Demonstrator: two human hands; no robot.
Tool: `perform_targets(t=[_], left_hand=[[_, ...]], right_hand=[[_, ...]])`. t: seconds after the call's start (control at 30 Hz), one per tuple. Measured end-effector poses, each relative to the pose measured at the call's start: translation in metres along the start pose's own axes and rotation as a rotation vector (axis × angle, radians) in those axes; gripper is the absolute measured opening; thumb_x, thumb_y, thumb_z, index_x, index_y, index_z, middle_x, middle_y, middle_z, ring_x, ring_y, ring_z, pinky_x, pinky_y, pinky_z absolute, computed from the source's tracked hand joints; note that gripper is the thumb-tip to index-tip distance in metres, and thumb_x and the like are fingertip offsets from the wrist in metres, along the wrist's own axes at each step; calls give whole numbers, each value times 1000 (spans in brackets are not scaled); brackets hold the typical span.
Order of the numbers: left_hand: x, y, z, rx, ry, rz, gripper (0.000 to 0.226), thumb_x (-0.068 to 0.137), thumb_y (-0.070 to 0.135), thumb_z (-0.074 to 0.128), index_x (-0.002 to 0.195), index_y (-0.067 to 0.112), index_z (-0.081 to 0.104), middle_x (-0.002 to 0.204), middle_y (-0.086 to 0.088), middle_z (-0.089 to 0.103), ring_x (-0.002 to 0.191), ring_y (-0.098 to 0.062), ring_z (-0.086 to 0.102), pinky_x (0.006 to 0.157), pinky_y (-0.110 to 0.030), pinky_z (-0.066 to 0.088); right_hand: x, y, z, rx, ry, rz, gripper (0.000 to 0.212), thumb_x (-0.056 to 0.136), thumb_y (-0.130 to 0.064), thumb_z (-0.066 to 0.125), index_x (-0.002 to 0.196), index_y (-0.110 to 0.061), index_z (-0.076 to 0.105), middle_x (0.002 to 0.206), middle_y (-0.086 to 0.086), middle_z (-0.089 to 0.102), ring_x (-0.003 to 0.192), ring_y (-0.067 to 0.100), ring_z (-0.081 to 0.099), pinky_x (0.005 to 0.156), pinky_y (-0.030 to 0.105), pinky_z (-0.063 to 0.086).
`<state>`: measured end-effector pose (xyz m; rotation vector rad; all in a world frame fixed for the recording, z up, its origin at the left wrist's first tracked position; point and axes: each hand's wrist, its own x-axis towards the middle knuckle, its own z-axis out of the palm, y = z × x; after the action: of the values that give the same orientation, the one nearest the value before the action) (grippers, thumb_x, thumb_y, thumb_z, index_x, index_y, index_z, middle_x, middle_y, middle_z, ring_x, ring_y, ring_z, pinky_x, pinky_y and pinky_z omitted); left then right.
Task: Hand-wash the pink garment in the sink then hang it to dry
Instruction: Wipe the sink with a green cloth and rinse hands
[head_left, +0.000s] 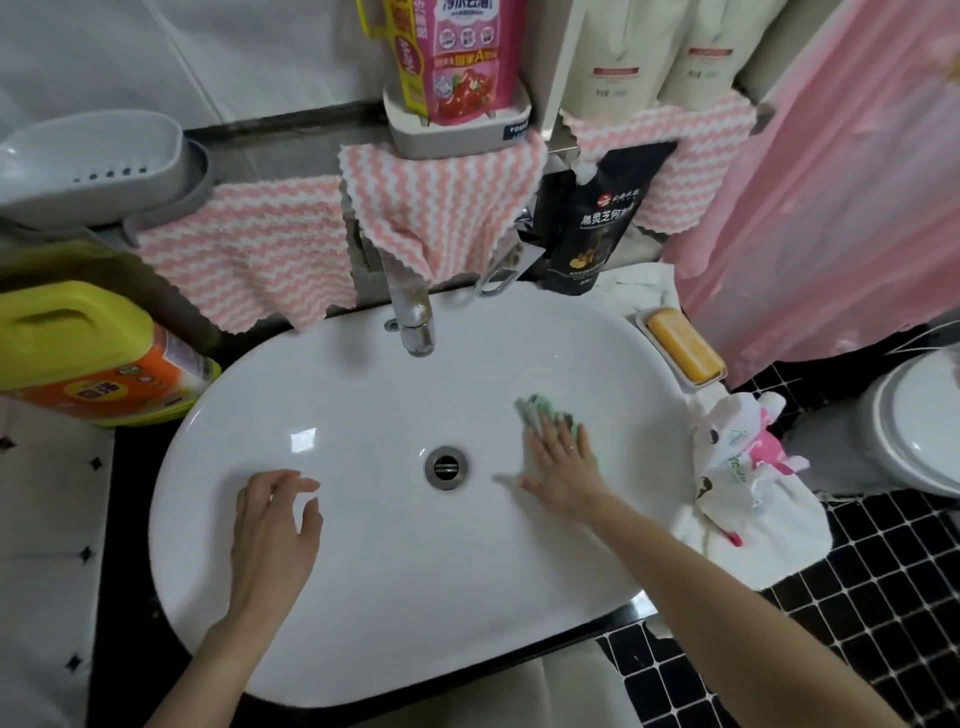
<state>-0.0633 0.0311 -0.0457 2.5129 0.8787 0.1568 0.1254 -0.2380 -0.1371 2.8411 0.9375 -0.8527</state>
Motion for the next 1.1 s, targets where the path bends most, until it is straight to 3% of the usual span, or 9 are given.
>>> perform_targets(t=[0.13, 0.2, 0.27, 0.33, 0.47, 0.63, 0.87, 1.0, 1.1], left_hand=[[-4, -3, -2, -9, 0, -15, 20, 80, -6, 64, 97, 5, 66, 111, -10, 55, 110, -29, 46, 79, -38, 45], [-4, -5, -2, -12, -3, -27, 21, 80, -6, 64, 97, 5, 67, 111, -11, 55, 110, -30, 47, 77, -41, 47], [-4, -6, -2, -11, -4, -35, 21, 80, -6, 64, 96, 6, 67, 111, -10, 55, 109, -29, 47, 76, -41, 48], [-5, -6, -1, -12, -6, -26, 21, 79, -6, 64, 96, 6, 67, 109, -9, 55, 108, -29, 48, 74, -39, 47], [-5, -10, -4, -3, 11, -10, 21, 79, -6, 64, 95, 7, 67, 109, -8, 56, 107, -28, 48, 74, -34, 44], [-16, -23, -7, -2, 58, 14, 26, 75, -10, 68, 92, 9, 67, 107, -3, 54, 103, -24, 50, 81, -33, 42], [-33, -48, -2, -89, 143, 90, 21, 76, 35, 40, 91, 34, 54, 104, 8, 48, 96, -19, 48, 85, -15, 30], [-36, -50, 5, -98, 154, 65, 23, 75, 35, 39, 88, 30, 58, 102, 9, 49, 95, -19, 49, 84, -32, 39], [-33, -50, 7, -91, 160, 57, 24, 76, 31, 44, 87, 23, 63, 101, 10, 48, 95, -20, 50, 82, -35, 40]], right_hand=[[-52, -17, 28, -18, -119, -136, 95, 70, -79, -7, 150, -29, -15, 151, -2, -29, 147, 27, -11, 110, 37, -19], [-66, 3, 28, -60, -112, 32, 102, 65, -70, -7, 152, -17, -6, 155, 7, -20, 147, 31, -9, 103, 35, -31], [-59, 19, 22, -91, 115, 188, 99, 81, -67, 38, 150, 1, 14, 156, 25, 9, 144, 43, 12, 106, 40, -23], [-34, 29, 8, -66, 180, 306, 104, 61, -47, 82, 138, 8, 40, 146, 30, 35, 133, 48, 35, 114, 45, -9], [35, 33, -32, 25, 457, 359, 88, 82, -35, 65, 148, 2, 21, 157, 22, 8, 145, 40, 5, 116, 48, -12], [97, 24, -48, 107, 613, 264, 66, 95, -29, 35, 150, 0, 13, 158, 22, 4, 145, 38, -2, 117, 52, -6], [124, -33, -15, 160, 592, -24, 66, 98, -44, 20, 152, -6, 11, 159, 17, 3, 147, 33, -5, 117, 49, -12], [104, -36, 25, 58, 430, -429, 56, 99, -30, 21, 152, -14, 20, 158, 10, 18, 146, 33, 14, 115, 54, 8], [96, -7, 38, 26, 393, -682, 56, 93, -13, 35, 149, -16, 29, 155, 6, 29, 144, 29, 23, 117, 45, 5]])
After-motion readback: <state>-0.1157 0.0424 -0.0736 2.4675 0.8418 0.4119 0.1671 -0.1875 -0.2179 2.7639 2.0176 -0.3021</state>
